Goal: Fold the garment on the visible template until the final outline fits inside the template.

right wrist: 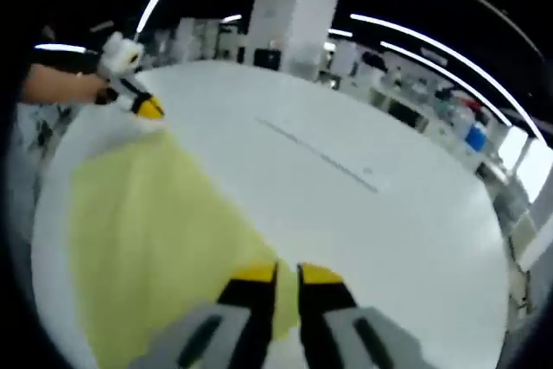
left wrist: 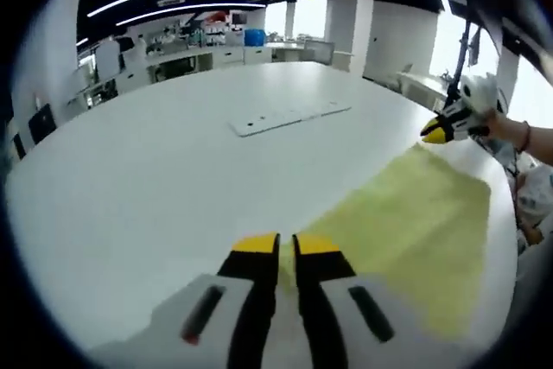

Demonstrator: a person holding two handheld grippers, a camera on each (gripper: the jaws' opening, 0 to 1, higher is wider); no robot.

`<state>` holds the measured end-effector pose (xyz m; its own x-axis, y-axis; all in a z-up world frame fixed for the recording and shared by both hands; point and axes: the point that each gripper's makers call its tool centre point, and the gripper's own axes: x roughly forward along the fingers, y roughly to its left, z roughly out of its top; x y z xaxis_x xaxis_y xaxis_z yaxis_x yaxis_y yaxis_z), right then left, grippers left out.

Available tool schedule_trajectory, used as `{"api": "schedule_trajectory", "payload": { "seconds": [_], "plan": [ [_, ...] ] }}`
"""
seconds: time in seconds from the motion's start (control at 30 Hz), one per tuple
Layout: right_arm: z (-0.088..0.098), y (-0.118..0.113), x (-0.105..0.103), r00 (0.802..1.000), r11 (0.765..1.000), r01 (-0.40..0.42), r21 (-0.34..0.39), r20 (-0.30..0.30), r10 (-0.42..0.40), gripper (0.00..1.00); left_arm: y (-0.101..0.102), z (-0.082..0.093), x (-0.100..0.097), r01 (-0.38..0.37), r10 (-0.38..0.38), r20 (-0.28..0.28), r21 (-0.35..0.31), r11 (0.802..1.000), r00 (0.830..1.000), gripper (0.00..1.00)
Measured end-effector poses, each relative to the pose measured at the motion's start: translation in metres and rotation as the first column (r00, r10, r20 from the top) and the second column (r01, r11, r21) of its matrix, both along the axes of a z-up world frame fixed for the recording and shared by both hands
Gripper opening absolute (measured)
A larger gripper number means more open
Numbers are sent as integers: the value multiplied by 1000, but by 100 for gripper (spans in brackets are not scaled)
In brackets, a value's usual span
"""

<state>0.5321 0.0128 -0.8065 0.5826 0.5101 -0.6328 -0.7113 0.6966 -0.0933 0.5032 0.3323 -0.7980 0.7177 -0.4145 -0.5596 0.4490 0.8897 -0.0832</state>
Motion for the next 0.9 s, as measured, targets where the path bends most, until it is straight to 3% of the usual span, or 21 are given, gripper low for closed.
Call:
{"api": "schedule_trajectory", "payload": {
  "seconds": [0.07, 0.23, 0.37, 0.63, 0.9],
  "plan": [
    [2, -2, -3, 999, 999, 38, 28, -22, -37, 33, 4, 1, 4, -26, 26, 2, -17, 1000, 1000, 29],
    [2, -6, -14, 986, 986, 119, 118, -129, -104, 52, 11, 3, -2, -101, 99, -25, -92, 991, 995, 44],
    [5, -6, -24, 980, 979, 134, 155, -167, -108, 64, 13, 7, -13, -132, 130, -25, -130, 983, 991, 53],
    [12, -6, -52, 976, 979, 121, 166, -199, -87, 79, 13, 17, -46, -127, 131, 9, -174, 977, 991, 68],
    [25, -7, -94, 979, 982, 80, 171, -199, -46, 82, 18, 22, -77, -80, 87, 32, -184, 980, 996, 78]
  ]
}}
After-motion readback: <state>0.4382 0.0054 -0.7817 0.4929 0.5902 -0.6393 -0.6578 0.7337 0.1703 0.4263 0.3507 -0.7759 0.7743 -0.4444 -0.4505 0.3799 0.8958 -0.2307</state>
